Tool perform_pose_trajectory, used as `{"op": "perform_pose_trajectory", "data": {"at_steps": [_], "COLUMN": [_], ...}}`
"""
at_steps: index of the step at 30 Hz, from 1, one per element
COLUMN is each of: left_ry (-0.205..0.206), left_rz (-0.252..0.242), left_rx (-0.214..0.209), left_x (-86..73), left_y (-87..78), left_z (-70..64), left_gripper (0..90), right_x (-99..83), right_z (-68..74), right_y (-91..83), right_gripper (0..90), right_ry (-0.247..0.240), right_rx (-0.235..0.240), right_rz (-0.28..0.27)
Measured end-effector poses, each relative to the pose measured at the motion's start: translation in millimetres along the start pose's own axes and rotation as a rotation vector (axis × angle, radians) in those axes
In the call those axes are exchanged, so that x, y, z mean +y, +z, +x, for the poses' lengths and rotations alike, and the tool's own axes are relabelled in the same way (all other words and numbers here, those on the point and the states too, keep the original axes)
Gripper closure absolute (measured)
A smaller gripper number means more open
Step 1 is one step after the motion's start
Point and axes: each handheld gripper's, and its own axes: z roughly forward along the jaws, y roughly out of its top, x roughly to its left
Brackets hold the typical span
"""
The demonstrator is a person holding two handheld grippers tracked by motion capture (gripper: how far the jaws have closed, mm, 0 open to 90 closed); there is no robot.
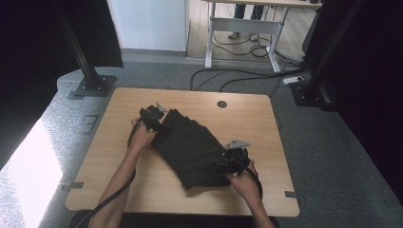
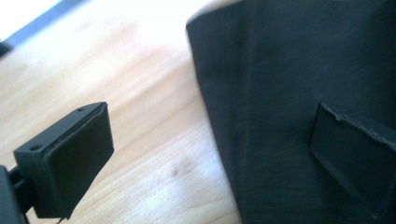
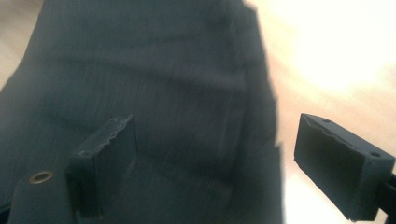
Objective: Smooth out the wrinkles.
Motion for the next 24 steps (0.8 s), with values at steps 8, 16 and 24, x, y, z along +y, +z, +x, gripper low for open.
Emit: {"op": "perform_pose_trajectory", "data": {"at_steps": [8,16,24], "left_ry": [-0.136,-0.155,-0.13], "left_rz": [-0.032,-0.023,-0.046], "left_rx": [-0.028,-0.059,-0.114], "left_x": [-34.5,-75.3,-92.2], "left_y": [-6.6,-44.2,-60.1], "left_z": [1.4,-11.4,-25.6], "left_gripper": [0.4,6.2,6.4], "right_x": [-29.1,-10.2,6.7], "right_z": [-3.2,-51.7,-88.3], "right_y": [37.0,63.6,85.3], "right_gripper": [12.5,13.0,13.6], "right_ry": [0.03,0.076,0.097], "right_rx": [-0.059,-0.124,-0.105], "right_rz": [0.107,0.091,0.068]}}
